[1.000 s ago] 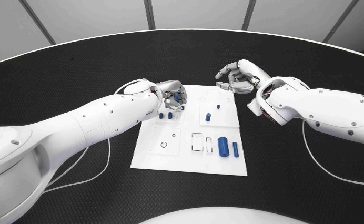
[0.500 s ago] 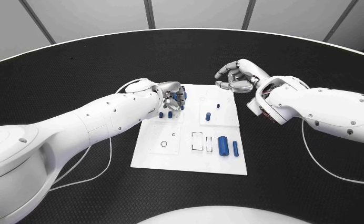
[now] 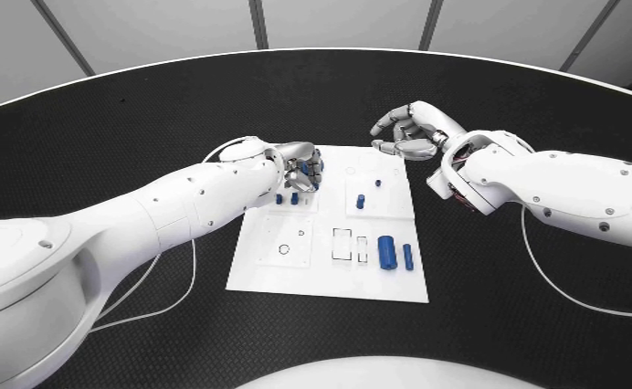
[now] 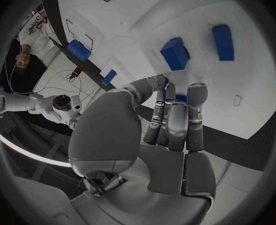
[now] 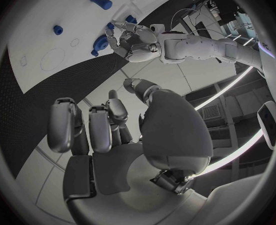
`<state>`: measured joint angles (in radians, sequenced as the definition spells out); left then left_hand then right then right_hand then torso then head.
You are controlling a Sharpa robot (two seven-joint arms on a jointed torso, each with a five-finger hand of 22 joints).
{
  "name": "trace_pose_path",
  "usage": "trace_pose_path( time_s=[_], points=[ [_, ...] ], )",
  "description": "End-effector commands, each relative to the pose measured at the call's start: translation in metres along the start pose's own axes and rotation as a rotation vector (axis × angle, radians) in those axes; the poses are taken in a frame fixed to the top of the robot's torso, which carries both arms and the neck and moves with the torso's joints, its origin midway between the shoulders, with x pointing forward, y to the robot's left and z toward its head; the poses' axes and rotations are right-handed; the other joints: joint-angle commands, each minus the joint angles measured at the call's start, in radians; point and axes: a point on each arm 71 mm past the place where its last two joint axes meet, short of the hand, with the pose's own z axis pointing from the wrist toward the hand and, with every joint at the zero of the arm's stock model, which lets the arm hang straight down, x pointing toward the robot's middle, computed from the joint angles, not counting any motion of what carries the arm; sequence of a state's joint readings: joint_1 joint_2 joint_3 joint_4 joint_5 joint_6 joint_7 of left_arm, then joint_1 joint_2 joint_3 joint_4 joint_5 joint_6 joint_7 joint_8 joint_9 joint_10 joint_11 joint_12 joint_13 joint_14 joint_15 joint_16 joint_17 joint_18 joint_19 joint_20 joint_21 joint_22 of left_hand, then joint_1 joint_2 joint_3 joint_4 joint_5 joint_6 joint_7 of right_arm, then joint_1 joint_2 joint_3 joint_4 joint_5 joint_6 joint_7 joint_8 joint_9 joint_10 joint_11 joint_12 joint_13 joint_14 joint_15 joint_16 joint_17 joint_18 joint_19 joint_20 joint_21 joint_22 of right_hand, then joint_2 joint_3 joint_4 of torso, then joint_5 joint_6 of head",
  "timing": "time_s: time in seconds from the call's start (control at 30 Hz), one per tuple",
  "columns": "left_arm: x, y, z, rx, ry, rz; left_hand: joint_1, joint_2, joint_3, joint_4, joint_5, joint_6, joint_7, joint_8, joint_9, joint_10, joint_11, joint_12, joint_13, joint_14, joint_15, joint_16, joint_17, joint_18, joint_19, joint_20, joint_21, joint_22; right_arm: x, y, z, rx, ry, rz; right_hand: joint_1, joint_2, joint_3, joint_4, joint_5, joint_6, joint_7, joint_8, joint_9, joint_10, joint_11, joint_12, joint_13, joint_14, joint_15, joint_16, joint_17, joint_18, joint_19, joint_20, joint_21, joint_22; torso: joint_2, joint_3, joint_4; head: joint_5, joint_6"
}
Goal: Assemble the parts on the task board
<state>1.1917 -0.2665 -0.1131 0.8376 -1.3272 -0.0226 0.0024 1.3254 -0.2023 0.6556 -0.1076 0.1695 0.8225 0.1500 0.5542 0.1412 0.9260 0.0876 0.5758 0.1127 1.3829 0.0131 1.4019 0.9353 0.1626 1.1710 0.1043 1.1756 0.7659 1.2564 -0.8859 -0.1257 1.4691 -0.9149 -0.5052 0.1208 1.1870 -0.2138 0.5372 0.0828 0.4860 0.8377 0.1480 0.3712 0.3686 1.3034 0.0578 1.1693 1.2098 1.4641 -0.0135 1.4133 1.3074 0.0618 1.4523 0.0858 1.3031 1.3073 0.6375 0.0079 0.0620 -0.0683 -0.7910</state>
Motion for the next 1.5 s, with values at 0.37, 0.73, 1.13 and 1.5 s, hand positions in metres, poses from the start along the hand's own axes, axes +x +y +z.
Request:
trace_pose_path(
  time_s=[0.37, 0.73, 1.13, 1.5],
  points=[
    [0.0016, -0.0009, 0.0010, -0.008, 0.018, 0.000, -0.023, -0.001, -0.009, 0.004, -0.011, 0.006, 0.002, -0.010, 0.000, 0.017, 0.001, -0.008, -0.001, 0.005, -0.001, 0.000, -0.016, -0.011, 0.014, -0.002, 0.018, 0.017, 0.0000, 0.0001, -0.0001, 0.001, 0.001, 0.000, -0.008, 0.002, 0.006, -0.001, 0.005, -0.002, -0.001, 0.006, -0.001, -0.006, -0.001, -0.004, -0.001, 0.045, -0.007, -0.003, 0.034, 0.008, -0.006, -0.003, -0.004, 0.027, -0.001, -0.0009, 0.0018, -0.004, -0.003],
    [0.0021, 0.0004, 0.0020, -0.024, 0.030, 0.001, -0.025, 0.002, -0.013, 0.003, -0.016, 0.013, 0.002, -0.013, 0.001, 0.021, -0.001, -0.010, -0.001, 0.007, -0.002, -0.002, -0.026, -0.011, 0.013, -0.004, 0.019, 0.016, 0.0002, 0.0002, -0.0001, 0.001, 0.002, 0.001, -0.008, 0.002, 0.006, -0.001, 0.005, -0.002, -0.001, 0.006, -0.001, -0.006, -0.001, -0.004, -0.001, 0.045, -0.007, -0.003, 0.034, 0.008, -0.006, -0.003, -0.004, 0.027, 0.000, -0.0012, 0.0016, -0.006, -0.004],
    [0.0029, -0.0016, 0.0030, -0.027, 0.035, 0.003, -0.056, -0.027, -0.053, 0.012, -0.019, -0.001, 0.005, -0.031, 0.000, 0.006, 0.005, -0.021, -0.001, 0.006, 0.003, -0.004, -0.032, -0.010, 0.008, 0.000, 0.016, 0.010, -0.0001, 0.0001, -0.0006, 0.001, 0.002, 0.001, -0.008, 0.002, 0.006, -0.001, 0.006, 0.000, -0.001, 0.008, -0.001, -0.004, -0.002, -0.004, -0.001, 0.045, -0.007, -0.003, 0.034, 0.007, -0.005, -0.004, -0.004, 0.027, 0.000, -0.0008, 0.0024, -0.010, -0.007],
    [0.0024, -0.0019, 0.0035, -0.039, 0.025, 0.006, -0.070, -0.038, -0.077, 0.018, -0.019, -0.006, 0.008, -0.038, 0.000, 0.002, 0.007, -0.020, 0.001, 0.007, 0.005, -0.002, -0.033, -0.010, 0.008, 0.002, 0.016, 0.010, -0.0003, 0.0000, -0.0009, 0.001, 0.002, 0.001, -0.008, 0.002, 0.006, -0.001, 0.006, 0.000, -0.001, 0.008, -0.001, -0.004, -0.002, -0.004, -0.001, 0.045, -0.007, -0.003, 0.034, 0.007, -0.005, -0.004, -0.004, 0.027, 0.000, -0.0009, 0.0016, -0.010, -0.008]
  ],
)
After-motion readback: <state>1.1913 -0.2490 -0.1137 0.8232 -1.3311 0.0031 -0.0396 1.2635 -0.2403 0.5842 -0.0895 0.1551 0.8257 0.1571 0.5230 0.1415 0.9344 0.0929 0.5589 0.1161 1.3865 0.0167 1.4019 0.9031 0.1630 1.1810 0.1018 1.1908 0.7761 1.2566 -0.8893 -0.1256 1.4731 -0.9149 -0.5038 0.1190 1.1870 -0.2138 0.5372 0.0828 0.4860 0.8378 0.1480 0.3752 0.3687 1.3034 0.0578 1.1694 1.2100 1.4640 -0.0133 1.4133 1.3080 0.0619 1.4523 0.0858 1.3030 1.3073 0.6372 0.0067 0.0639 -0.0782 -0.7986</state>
